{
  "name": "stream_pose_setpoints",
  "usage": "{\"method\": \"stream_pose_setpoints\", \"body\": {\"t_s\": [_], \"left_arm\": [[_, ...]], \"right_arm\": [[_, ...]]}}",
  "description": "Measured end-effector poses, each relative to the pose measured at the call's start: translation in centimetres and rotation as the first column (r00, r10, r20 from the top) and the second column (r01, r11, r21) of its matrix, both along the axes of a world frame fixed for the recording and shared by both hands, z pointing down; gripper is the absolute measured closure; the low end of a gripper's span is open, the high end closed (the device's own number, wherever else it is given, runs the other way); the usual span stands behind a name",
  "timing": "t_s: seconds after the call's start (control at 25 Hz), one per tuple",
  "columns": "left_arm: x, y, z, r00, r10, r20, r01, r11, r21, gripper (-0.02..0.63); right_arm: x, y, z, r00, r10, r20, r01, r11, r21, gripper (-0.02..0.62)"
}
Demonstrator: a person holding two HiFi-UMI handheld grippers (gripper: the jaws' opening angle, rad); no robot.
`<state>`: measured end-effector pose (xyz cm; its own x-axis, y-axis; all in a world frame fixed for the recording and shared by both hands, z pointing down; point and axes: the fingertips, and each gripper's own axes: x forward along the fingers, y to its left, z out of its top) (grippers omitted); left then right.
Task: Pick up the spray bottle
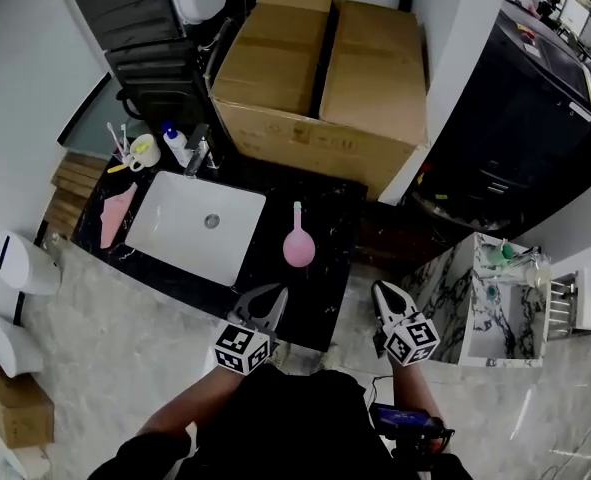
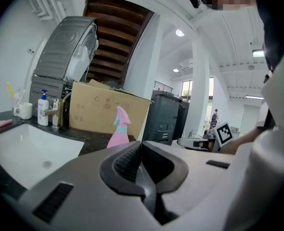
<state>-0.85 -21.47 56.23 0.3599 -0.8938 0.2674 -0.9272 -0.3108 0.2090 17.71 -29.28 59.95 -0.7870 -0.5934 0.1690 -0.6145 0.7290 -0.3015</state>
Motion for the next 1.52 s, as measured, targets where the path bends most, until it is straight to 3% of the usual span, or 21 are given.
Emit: {"method": "stream_pose_setpoints", "body": {"t_s": [0.24, 0.36, 0.68, 1.0, 1.52], "left_arm": [[0.5, -1.3, -0.6, 0.990, -0.139, 0.021, 0.139, 0.990, 0.009, 0.592], [0.9, -1.9, -0.9, 0.981, -0.190, 0.039, 0.190, 0.982, 0.019, 0.525], [-0.2, -4.1, -1.0, 0.944, -0.326, 0.043, 0.325, 0.945, 0.023, 0.431], [-1.3, -8.4, -0.7, 0.910, -0.415, 0.016, 0.415, 0.910, -0.001, 0.377], [-2.6, -12.9, -0.4, 0.874, -0.484, 0.049, 0.484, 0.875, 0.010, 0.383]], "right_arm": [[-1.5, -1.9, -0.2, 0.989, -0.144, 0.012, 0.144, 0.990, 0.007, 0.570], [-1.7, -2.3, -0.1, 0.980, -0.196, 0.018, 0.196, 0.981, 0.008, 0.570], [-2.5, -2.3, -0.1, 0.955, -0.294, 0.038, 0.294, 0.956, 0.016, 0.570], [-0.7, -4.0, -0.2, 0.957, -0.287, 0.034, 0.287, 0.958, 0.016, 0.569], [0.6, -5.1, 0.5, 0.964, -0.264, 0.027, 0.265, 0.964, -0.008, 0.570]]}}
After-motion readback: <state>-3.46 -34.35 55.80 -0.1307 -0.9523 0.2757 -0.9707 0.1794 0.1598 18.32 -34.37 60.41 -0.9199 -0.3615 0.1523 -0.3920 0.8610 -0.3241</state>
